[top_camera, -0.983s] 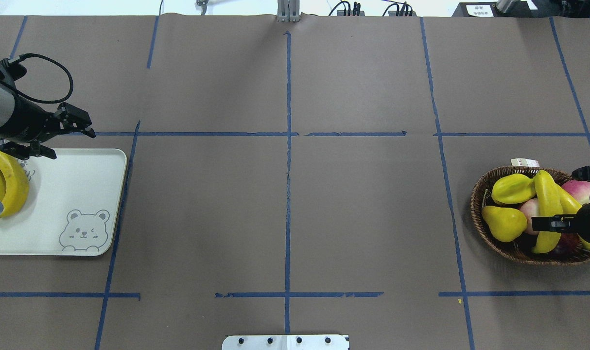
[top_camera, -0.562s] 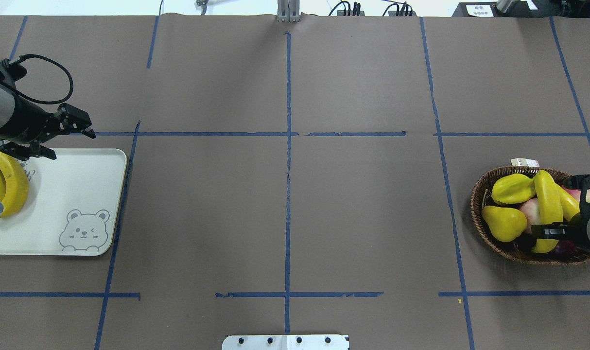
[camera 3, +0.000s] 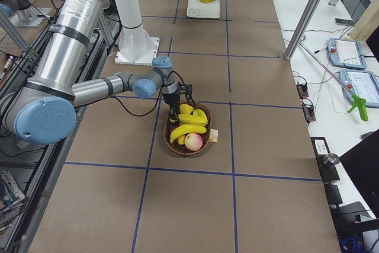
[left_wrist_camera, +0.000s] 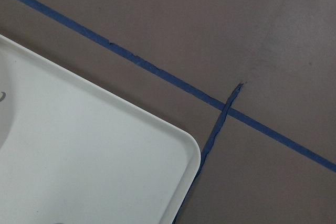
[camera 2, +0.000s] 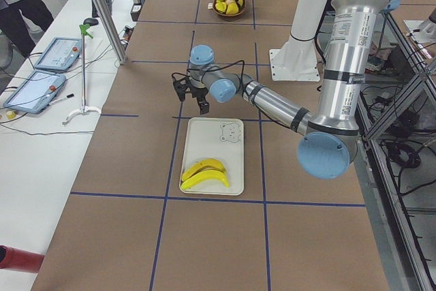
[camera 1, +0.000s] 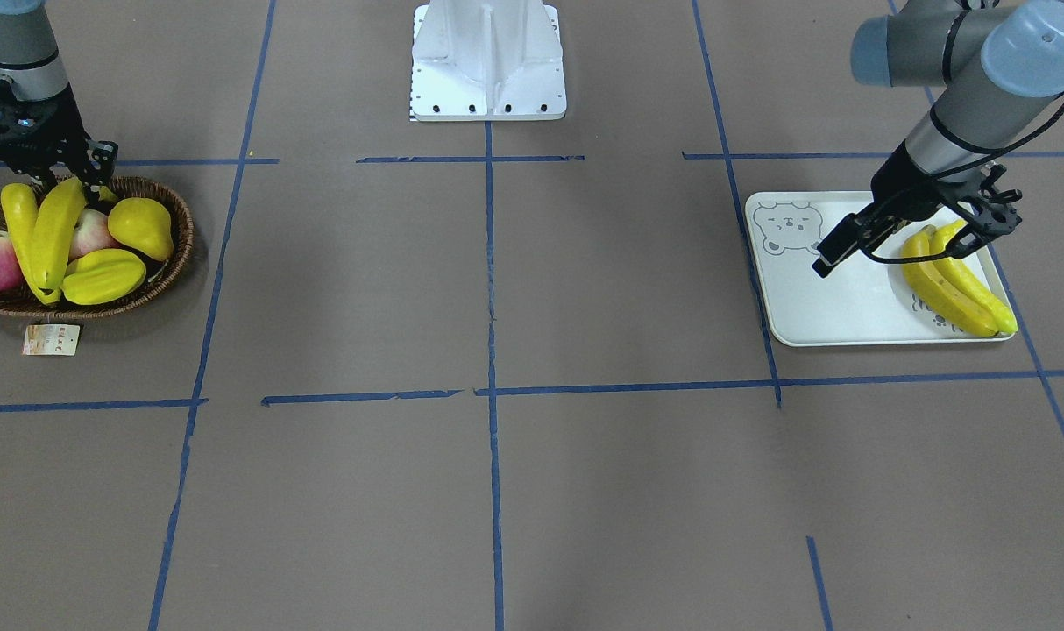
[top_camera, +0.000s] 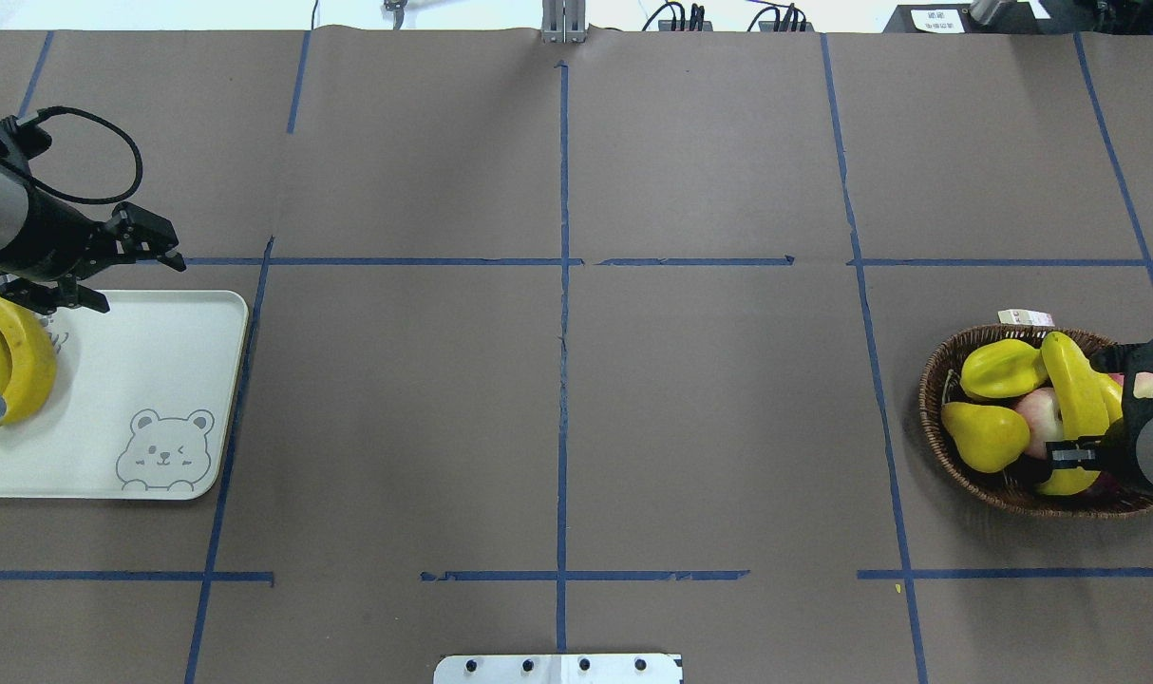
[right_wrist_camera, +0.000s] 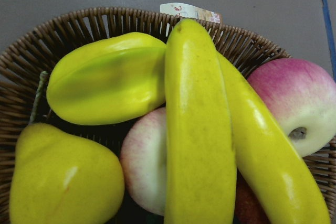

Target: Transfer all bananas from basket to plate

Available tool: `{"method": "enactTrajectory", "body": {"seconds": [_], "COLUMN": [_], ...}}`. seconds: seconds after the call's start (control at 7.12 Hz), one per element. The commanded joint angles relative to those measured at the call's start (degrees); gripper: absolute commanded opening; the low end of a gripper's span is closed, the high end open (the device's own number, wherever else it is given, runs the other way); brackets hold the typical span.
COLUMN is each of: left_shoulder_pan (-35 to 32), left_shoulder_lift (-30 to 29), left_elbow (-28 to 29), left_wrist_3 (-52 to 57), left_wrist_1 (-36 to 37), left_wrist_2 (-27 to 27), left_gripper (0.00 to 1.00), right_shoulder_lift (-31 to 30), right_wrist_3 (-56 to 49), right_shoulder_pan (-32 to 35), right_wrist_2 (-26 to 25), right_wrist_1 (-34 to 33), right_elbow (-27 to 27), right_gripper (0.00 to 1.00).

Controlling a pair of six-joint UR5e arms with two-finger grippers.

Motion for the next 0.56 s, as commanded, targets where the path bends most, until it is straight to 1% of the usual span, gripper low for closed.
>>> {"method": "enactTrajectory", "body": {"seconds": [0.0,0.14,0.28,0.42], "left_shoulder_pan": [0.0,0.0,0.0,0.0], "left_shoulder_lift": [0.0,0.0,-0.1,-0.2], "left_elbow": [-0.1,-0.1,-0.2,-0.3], "left_wrist_3": [-0.1,-0.1,-0.1,-0.1], "left_wrist_1": [0.0,0.0,0.0,0.0], "left_wrist_2": [0.0,0.0,0.0,0.0], "left_gripper": [1.0,1.0,1.0,1.0], "right_shoulder_lift": [0.5,0.5,0.4,-0.1], "right_wrist_3": [0.0,-0.1,-0.9,-1.0], "right_shoulder_pan": [0.0,0.1,0.6,0.9], "right_wrist_2": [-0.1,0.0,0.2,1.0], "right_wrist_1": [0.1,0.0,0.1,-0.1], "right_elbow": [-0.1,0.2,1.7,4.6], "right_gripper": [0.08,0.06,0.03,0.02]}}
